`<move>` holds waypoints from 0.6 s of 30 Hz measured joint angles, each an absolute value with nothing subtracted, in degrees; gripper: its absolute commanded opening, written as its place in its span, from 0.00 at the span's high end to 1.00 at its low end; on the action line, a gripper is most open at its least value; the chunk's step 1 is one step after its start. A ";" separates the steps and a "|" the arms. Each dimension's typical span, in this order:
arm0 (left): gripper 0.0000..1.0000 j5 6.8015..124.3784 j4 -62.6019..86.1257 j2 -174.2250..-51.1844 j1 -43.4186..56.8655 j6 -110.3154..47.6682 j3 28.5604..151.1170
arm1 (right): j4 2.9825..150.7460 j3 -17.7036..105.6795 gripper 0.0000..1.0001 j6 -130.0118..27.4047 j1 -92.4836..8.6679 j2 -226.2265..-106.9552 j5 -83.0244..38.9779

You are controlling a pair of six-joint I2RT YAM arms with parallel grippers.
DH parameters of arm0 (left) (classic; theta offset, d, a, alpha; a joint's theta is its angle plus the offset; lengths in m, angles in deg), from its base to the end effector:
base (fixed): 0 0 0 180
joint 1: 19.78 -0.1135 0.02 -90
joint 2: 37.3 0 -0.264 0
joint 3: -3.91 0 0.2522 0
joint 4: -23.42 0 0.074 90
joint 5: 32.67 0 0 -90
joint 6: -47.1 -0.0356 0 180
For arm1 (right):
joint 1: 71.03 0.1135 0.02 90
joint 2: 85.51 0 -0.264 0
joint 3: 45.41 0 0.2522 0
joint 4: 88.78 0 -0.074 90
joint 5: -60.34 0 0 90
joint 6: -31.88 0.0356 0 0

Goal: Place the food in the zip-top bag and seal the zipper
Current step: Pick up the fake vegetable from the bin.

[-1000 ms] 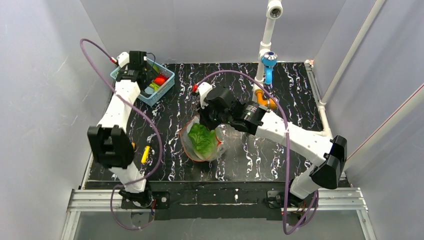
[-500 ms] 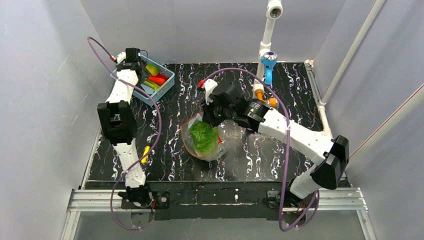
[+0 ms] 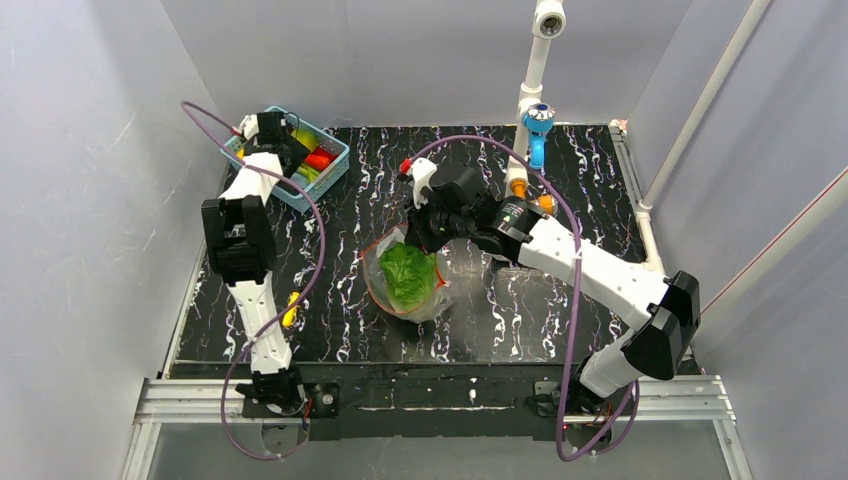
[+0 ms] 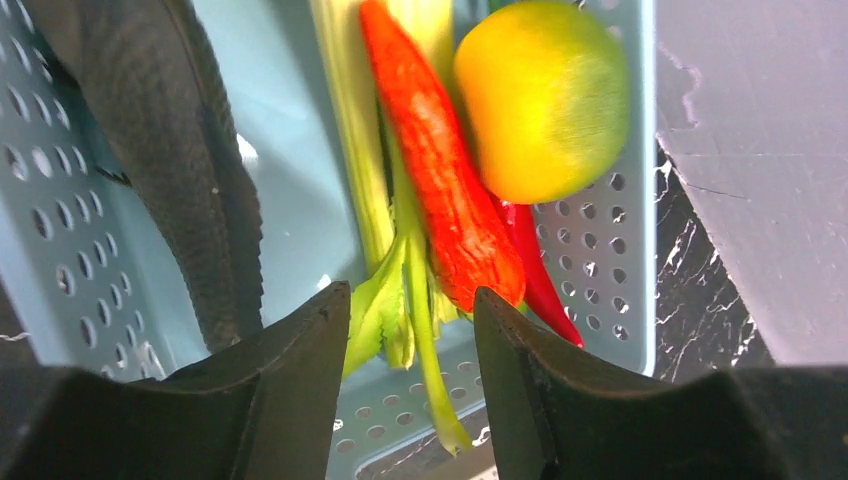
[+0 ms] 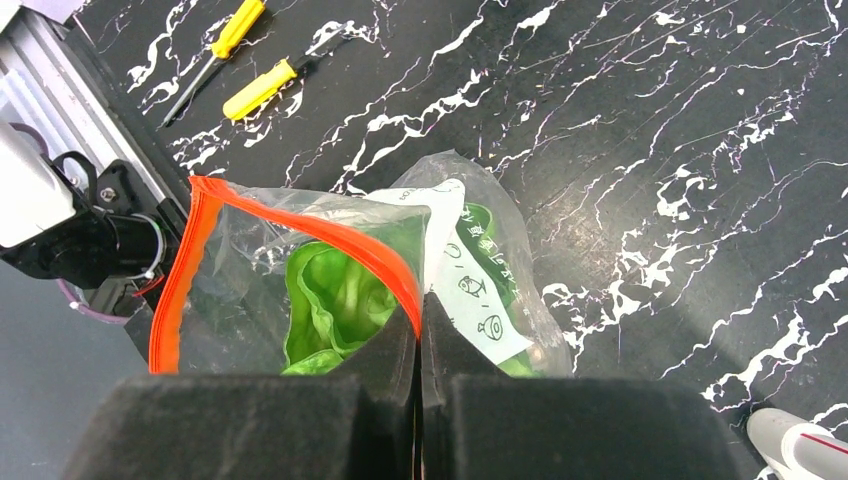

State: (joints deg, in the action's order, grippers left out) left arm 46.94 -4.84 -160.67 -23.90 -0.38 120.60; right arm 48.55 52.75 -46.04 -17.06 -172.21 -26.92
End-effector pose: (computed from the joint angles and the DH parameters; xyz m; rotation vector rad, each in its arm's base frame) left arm 0.5033 0.0427 0.2422 -0.9547 1.9545 -0.1859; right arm 0.2020 0.2806 0.3704 -0.8154 2.0472 0.7207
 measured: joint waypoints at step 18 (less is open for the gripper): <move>0.45 56.82 17.34 -162.90 -27.81 13.48 113.24 | 48.95 52.08 0.99 -46.02 -17.82 -171.79 -25.68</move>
